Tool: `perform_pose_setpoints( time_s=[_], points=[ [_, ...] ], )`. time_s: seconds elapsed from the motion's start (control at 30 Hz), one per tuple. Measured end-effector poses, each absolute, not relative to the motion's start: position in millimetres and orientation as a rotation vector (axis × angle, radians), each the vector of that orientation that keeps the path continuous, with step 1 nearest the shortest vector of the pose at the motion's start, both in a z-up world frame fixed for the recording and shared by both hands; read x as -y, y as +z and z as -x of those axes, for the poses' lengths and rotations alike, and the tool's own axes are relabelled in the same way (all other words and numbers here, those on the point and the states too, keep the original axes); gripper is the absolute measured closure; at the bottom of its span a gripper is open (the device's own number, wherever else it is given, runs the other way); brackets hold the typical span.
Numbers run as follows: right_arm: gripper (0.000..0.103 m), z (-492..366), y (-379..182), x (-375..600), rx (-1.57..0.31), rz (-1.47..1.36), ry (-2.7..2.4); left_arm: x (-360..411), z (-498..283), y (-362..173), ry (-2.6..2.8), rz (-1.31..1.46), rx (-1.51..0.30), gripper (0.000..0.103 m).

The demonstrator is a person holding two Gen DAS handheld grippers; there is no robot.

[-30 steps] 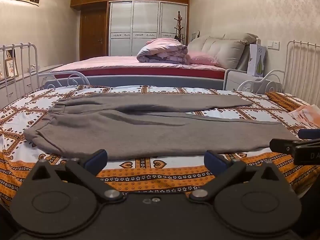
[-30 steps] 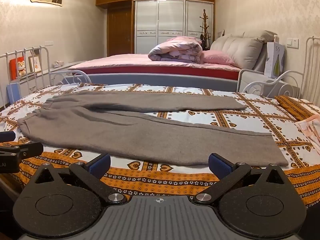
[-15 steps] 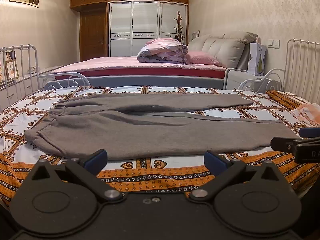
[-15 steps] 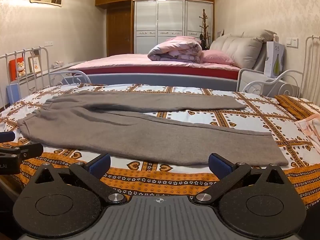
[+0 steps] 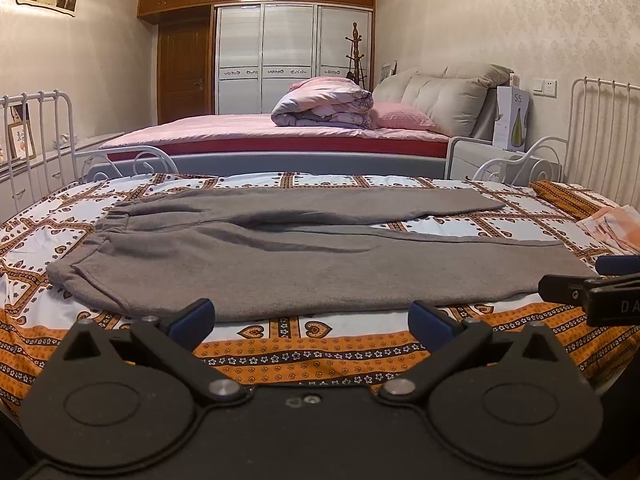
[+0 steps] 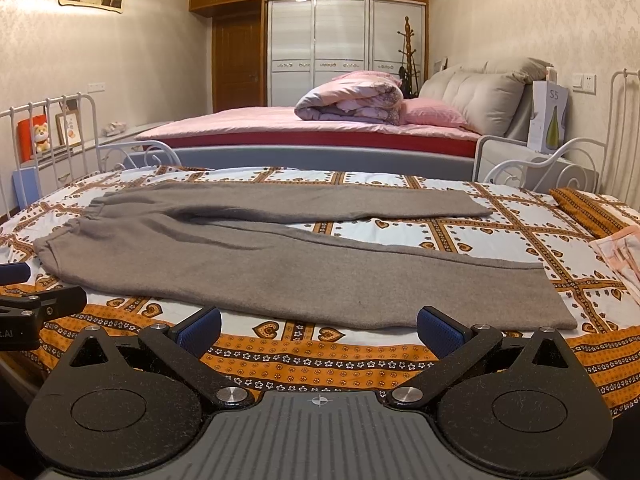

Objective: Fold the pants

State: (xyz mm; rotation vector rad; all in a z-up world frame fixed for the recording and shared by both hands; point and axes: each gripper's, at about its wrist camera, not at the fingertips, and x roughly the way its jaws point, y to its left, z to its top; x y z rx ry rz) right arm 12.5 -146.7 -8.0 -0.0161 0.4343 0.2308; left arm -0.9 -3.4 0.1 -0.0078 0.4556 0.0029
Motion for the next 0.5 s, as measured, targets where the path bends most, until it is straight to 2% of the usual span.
perform_pose_setpoints(
  time_s=[0.5],
  points=[
    [0.000, -12.1, -7.6, 147.1, -0.436, 0.014, 0.230, 3.6, 0.1, -0.7, 0.000, 0.008, -0.460, 0.006]
  ],
)
